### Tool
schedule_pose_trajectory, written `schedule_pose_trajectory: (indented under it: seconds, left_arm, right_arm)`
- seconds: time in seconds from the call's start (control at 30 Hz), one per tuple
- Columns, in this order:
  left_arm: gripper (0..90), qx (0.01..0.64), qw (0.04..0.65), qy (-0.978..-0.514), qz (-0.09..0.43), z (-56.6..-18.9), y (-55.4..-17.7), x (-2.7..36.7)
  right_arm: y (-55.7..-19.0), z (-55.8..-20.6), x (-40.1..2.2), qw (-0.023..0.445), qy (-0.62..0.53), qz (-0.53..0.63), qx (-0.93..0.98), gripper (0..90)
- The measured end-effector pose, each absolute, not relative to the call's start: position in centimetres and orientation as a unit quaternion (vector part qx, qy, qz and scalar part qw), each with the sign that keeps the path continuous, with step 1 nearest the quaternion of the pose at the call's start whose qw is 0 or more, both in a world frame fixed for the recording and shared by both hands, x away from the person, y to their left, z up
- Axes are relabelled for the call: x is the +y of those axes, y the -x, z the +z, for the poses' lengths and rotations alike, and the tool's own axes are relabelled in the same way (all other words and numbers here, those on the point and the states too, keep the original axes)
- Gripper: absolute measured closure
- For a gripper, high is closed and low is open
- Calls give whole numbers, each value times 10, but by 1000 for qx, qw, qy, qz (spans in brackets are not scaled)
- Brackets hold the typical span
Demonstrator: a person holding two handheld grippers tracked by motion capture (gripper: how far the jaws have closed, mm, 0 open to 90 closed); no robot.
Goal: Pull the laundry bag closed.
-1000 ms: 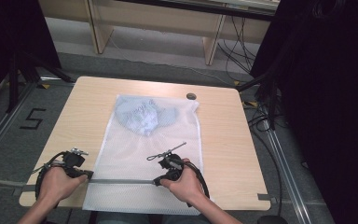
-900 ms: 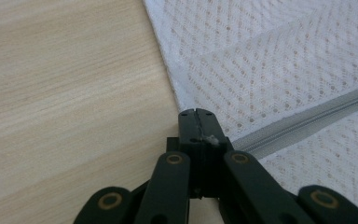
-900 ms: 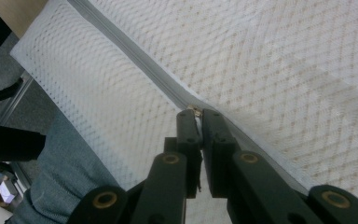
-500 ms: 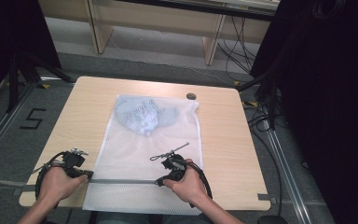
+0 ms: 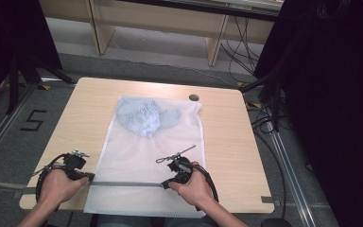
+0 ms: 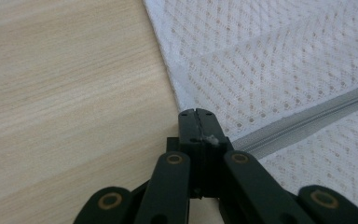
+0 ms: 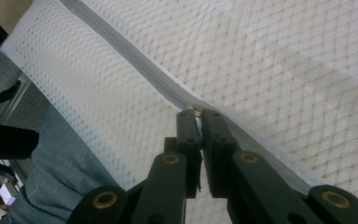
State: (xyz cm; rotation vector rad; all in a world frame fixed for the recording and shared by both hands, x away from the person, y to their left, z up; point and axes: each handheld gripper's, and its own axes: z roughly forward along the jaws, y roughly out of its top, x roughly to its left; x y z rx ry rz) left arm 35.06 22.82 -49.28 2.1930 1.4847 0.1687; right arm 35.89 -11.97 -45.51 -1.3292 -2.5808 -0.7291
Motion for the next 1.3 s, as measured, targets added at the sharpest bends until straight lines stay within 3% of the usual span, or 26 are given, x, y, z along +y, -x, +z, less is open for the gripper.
schedule_pose_trajectory:
  seconds: [1.3]
  left_arm:
    - [900,542,246,-801,66,-494,-351,228]
  right_arm:
    - [-360,-455,-141,70,446,-239,-860,871]
